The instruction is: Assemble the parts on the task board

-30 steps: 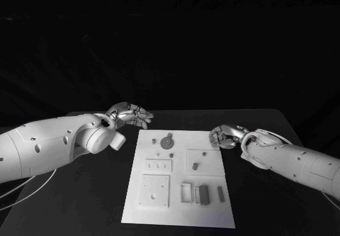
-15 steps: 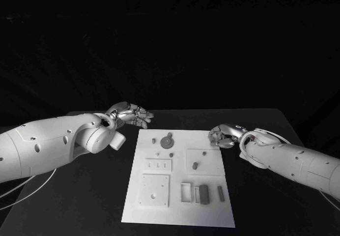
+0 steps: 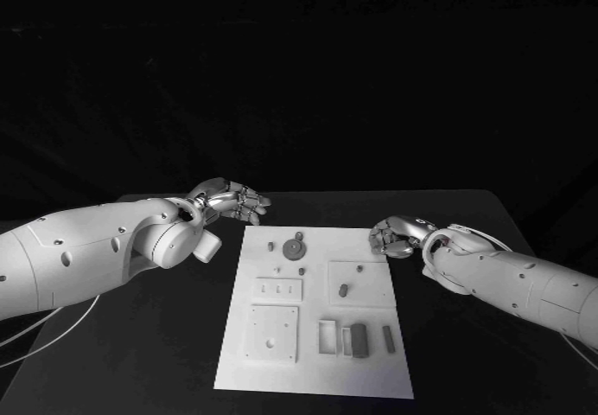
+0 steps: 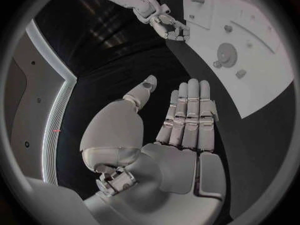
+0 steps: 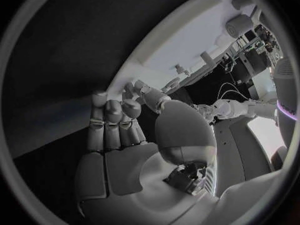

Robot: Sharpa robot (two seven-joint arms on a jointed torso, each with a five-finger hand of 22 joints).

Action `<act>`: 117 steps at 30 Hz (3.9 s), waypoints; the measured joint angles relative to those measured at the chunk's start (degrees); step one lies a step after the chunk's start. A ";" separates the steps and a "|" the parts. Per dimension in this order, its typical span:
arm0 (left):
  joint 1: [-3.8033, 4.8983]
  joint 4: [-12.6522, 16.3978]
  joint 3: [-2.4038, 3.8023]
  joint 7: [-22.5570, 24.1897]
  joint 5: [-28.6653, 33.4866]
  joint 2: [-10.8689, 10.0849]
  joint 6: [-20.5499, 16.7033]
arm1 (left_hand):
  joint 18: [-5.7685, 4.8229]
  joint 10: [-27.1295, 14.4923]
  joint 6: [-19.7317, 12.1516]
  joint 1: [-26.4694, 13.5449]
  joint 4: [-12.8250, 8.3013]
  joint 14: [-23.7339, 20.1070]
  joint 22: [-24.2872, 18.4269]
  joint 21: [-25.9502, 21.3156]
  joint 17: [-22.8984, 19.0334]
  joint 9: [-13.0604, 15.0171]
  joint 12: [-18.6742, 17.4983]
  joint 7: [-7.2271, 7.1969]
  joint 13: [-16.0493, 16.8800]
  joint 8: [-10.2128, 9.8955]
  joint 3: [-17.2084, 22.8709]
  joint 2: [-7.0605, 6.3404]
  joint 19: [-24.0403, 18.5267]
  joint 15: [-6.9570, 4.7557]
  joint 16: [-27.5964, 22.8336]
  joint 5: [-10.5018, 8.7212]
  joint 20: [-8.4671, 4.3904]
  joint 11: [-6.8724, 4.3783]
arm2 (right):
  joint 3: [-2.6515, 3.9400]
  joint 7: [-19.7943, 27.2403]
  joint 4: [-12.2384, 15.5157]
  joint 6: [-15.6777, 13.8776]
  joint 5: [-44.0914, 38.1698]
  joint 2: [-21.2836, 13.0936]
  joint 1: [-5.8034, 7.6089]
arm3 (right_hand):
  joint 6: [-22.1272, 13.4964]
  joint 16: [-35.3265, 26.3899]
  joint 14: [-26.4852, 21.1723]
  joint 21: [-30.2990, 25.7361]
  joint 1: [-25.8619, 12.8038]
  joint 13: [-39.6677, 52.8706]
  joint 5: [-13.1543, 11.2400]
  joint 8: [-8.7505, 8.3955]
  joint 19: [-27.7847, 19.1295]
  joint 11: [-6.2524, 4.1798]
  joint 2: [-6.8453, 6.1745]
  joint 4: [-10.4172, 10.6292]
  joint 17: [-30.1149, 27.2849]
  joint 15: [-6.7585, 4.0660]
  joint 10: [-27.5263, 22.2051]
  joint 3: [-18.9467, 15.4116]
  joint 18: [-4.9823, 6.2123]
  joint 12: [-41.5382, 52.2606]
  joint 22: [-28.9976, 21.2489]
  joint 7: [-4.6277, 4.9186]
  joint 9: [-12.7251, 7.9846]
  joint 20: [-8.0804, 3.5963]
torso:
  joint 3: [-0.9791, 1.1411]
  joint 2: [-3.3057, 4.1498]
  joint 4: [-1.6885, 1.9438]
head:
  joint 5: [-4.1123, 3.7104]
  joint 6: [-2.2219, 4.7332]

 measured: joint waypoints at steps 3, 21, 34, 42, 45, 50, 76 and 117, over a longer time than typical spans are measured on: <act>0.00 0.01 0.00 -0.02 -0.01 0.01 0.00 | 0.00 0.00 0.00 0.00 0.00 0.00 0.00 0.00 0.00 0.00 0.00 0.00 0.00 0.00 0.00 0.00 0.00 0.00 0.00 0.00 0.00 0.00 | 0.01 -0.17 -0.07 0.01 -0.05 -0.01 0.02 | -0.16 0.00 -0.20 0.00 -0.02 0.00 0.00 -0.37 0.00 0.01 -0.02 0.00 0.00 0.20 -0.01 0.00 -0.01 0.00 0.00 0.10 -0.16 0.00 | 0.00 -0.01 -0.02 | 0.02 -0.03; 0.00 -0.07 0.00 -0.15 -0.06 0.05 0.00 | 0.00 0.00 0.00 0.00 0.00 0.00 0.04 0.00 0.04 0.04 0.00 0.00 0.01 -0.22 0.00 0.00 0.00 0.00 0.00 0.00 0.00 0.00 | 0.01 -0.53 -0.07 0.05 -0.12 -0.30 0.02 | -4.04 0.00 -0.52 0.00 -0.90 -0.01 0.00 -2.51 -0.33 1.22 -2.74 -0.88 -0.09 1.12 -0.41 -1.67 -0.43 0.00 0.00 1.17 -1.48 -0.11 | 0.08 -0.03 -0.03 | -0.20 -0.12; 0.00 -0.07 0.00 -0.20 -0.08 0.03 0.00 | 0.00 0.00 0.00 0.00 0.00 0.00 0.09 0.00 0.04 0.09 -0.20 0.00 0.01 -0.22 0.00 0.00 0.00 0.00 0.00 0.00 0.00 0.00 | 0.05 -0.45 -0.10 0.01 -0.16 -0.40 0.08 | 0.18 0.22 -0.52 0.00 1.50 0.04 0.00 -0.35 -0.32 1.16 0.61 -1.21 -0.15 1.12 -0.45 -1.34 -0.69 0.23 0.04 0.29 -0.66 -0.11 | 0.08 -0.03 0.00 | -0.25 -0.07; 0.00 -0.08 0.00 -0.22 -0.09 0.06 0.00 | 0.00 0.00 0.00 0.00 0.00 0.00 0.08 0.00 0.09 0.09 -0.20 0.00 0.01 -0.22 0.00 0.00 0.00 0.00 0.00 0.00 0.00 0.00 | 0.06 -0.45 -0.14 -0.06 -0.26 -0.35 0.09 | 1.26 0.39 -0.53 0.01 1.49 0.03 0.00 0.00 -0.52 1.10 1.07 -1.21 -0.15 1.13 -0.51 -1.34 -0.62 0.23 0.04 0.21 -0.31 0.09 | 0.07 -0.03 0.01 | -0.30 -0.06; 0.00 -0.08 0.00 -0.24 -0.09 0.05 0.00 | 0.00 0.00 0.00 0.00 0.00 0.00 0.08 0.00 0.08 0.09 -0.20 0.00 0.01 -0.22 0.00 0.00 0.00 0.00 0.00 0.00 0.00 0.00 | 0.06 -0.45 -0.14 -0.08 -0.29 -0.35 0.09 | 1.31 0.44 -0.54 0.01 1.49 0.03 0.00 0.01 -0.51 1.10 1.07 -1.21 -0.15 1.13 -0.51 -1.34 -0.60 0.23 0.04 0.21 -0.23 0.09 | 0.05 -0.03 0.02 | -0.30 -0.06; 0.00 -0.08 0.00 -0.27 -0.09 0.04 0.00 | 0.00 0.00 0.00 0.00 0.00 0.00 0.13 0.00 0.08 0.08 -0.19 0.00 0.01 -0.22 0.00 0.00 0.00 0.00 0.00 0.00 0.00 0.00 | 0.06 -0.47 -0.12 -0.17 -0.33 -0.35 0.09 | 1.52 0.45 -0.54 0.23 1.48 0.03 0.00 0.00 -0.51 0.89 1.06 -1.20 -0.14 1.13 -0.30 -1.34 -0.57 0.23 0.03 0.11 -0.24 0.10 | 0.05 0.00 0.00 | -0.30 -0.10; 0.00 -0.06 0.00 -0.40 -0.11 0.03 0.00 | 0.00 0.00 -0.20 0.00 0.00 0.00 0.17 0.00 0.12 0.19 -0.19 0.20 0.01 -0.43 0.00 0.00 0.00 0.00 0.00 0.00 0.00 0.00 | -0.02 -1.28 0.11 -1.04 -0.32 -0.30 0.02 | 0.10 0.45 -0.63 0.23 -3.10 0.02 0.00 -1.16 -0.52 1.11 -2.66 -0.09 -0.44 1.22 -0.52 -5.29 -0.52 0.22 0.02 0.71 -0.64 0.11 | 0.08 -0.02 0.01 | -0.37 -0.01; 0.00 -0.15 0.00 -0.78 -0.14 0.12 0.02 | 0.00 0.00 -0.20 0.23 -0.13 0.00 0.25 -0.22 0.21 0.28 -0.42 0.20 0.01 -0.43 0.13 0.23 0.00 0.00 0.00 0.00 0.00 0.00 | -0.04 -1.05 -0.07 -0.90 -1.59 -0.12 0.08 | -1.97 0.45 -1.53 0.22 5.26 -0.16 0.00 -2.47 -1.64 0.07 -0.44 -1.82 -0.49 0.46 -1.12 -6.09 0.03 0.22 0.01 -0.68 -0.95 0.19 | 0.08 0.03 0.03 | -0.35 -0.18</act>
